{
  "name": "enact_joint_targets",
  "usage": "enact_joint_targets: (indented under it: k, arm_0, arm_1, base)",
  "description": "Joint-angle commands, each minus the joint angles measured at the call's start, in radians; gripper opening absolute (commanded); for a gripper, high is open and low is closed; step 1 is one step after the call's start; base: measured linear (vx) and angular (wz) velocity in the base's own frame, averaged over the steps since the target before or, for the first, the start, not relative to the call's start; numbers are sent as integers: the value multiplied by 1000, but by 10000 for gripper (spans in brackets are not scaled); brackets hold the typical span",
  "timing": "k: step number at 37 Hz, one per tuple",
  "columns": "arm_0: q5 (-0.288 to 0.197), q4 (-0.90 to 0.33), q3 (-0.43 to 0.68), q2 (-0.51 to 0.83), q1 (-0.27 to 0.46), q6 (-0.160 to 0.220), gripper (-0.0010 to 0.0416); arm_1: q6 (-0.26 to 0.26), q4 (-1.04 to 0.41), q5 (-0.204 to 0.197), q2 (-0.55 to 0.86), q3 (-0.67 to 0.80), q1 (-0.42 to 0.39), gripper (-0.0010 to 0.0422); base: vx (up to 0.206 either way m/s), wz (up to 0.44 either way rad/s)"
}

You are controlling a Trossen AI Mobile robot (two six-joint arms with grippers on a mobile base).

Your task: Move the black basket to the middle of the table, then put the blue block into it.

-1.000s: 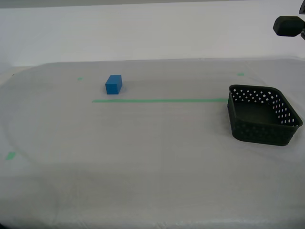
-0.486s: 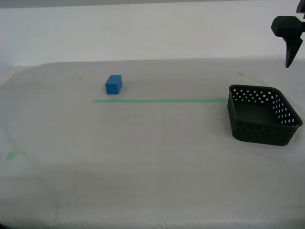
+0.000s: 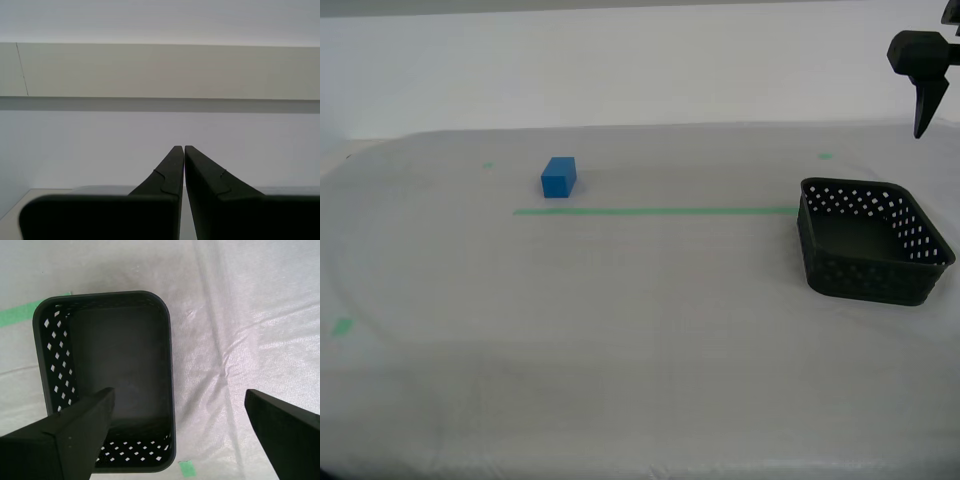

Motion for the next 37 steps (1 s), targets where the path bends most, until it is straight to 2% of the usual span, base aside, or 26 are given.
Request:
enact_joint_targets:
  k: [1, 3, 8, 21, 37]
  arm_0:
    - [-3, 6, -4, 0, 0, 2, 396]
    - [-3, 16, -11, 0, 0, 0, 405]
    - [-3, 39, -33, 0, 0, 0, 389]
    - [-3, 162, -140, 0, 0, 5, 400]
    - [-2, 232, -207, 22, 0, 11, 399]
  arm_1:
    - [2, 5, 0, 0, 0, 0, 0]
    - [2, 5, 0, 0, 0, 0, 0]
    - [2, 5, 0, 0, 0, 0, 0]
    - [2, 5, 0, 0, 0, 0, 0]
    - [2, 5, 0, 0, 0, 0, 0]
  base:
    - [0, 0]
    - [0, 0]
    - [0, 0]
    - [0, 0]
    - [0, 0]
